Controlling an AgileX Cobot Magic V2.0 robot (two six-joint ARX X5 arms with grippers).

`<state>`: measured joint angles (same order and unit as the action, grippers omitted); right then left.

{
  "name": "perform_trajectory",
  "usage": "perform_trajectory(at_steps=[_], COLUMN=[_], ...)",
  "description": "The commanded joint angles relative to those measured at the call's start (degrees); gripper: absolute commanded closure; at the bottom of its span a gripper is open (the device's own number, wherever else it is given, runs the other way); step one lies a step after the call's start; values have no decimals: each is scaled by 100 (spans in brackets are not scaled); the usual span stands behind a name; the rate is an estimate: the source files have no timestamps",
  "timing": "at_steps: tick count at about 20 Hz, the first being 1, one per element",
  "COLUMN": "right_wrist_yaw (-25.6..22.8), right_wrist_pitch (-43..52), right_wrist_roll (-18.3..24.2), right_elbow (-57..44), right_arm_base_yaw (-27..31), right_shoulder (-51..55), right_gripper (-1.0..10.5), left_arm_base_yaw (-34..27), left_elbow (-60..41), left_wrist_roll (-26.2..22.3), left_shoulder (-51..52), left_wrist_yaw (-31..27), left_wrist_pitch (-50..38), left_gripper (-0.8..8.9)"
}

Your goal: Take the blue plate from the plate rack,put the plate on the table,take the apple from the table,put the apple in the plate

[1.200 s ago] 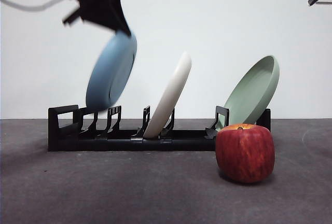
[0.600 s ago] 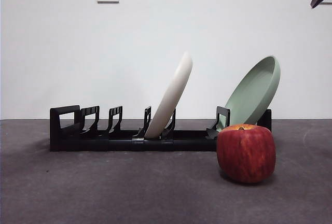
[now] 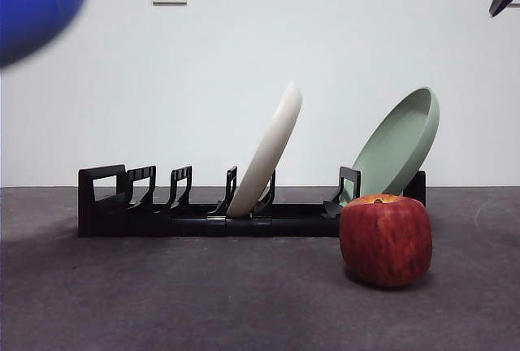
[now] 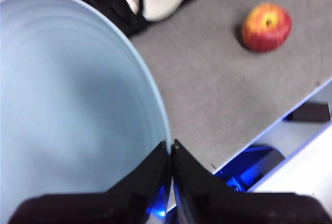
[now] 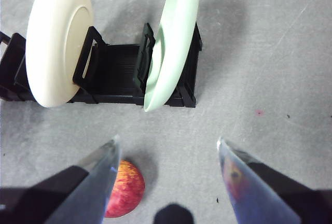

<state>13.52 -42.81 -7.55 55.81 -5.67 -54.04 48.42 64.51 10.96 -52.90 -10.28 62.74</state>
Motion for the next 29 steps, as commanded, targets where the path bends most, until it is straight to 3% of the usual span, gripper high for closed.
perform_trajectory(at_steps=[1,8,17,18,20,21,25,27,29], right_wrist_yaw=[4,2,15,13,37,153,293,291,258], right_wrist_pitch=[-35,-258,-302,-328,-378,-400,-433,-420,-385], right_wrist_roll=[-101,-101,-48,-46,-15,26,122,118,103], right_elbow=[20,20,20,20,20,20,20,22,26], right_arm_base_yaw=[-9,-9,-9,-15,-22,-46,-302,-673,-1119], right_shoulder=[2,2,2,2,2,2,-44,-109,-238], right_gripper=[627,627,627,627,627,626,615,477,436], left_arm_base_yaw=[367,1036,1165,1165,1156,1143,1213,1213,1209], left_elbow=[-575,-839,-839,-837,-802,-758,-173,323,909], left_wrist_roll=[282,44,-155,-155,-153,-68,92,39,-129], left_shoulder=[-262,-2103,-4041,-4046,-3978,-3882,-3246,-2787,-2334], left_wrist_yaw=[-13,-223,-350,-348,-326,-382,-490,-719,-1174], left_wrist_pitch=[-769,-2013,-2900,-2896,-2881,-2833,-2433,-2177,-1928], left_gripper=[821,821,804,722,415,351,350,350,350])
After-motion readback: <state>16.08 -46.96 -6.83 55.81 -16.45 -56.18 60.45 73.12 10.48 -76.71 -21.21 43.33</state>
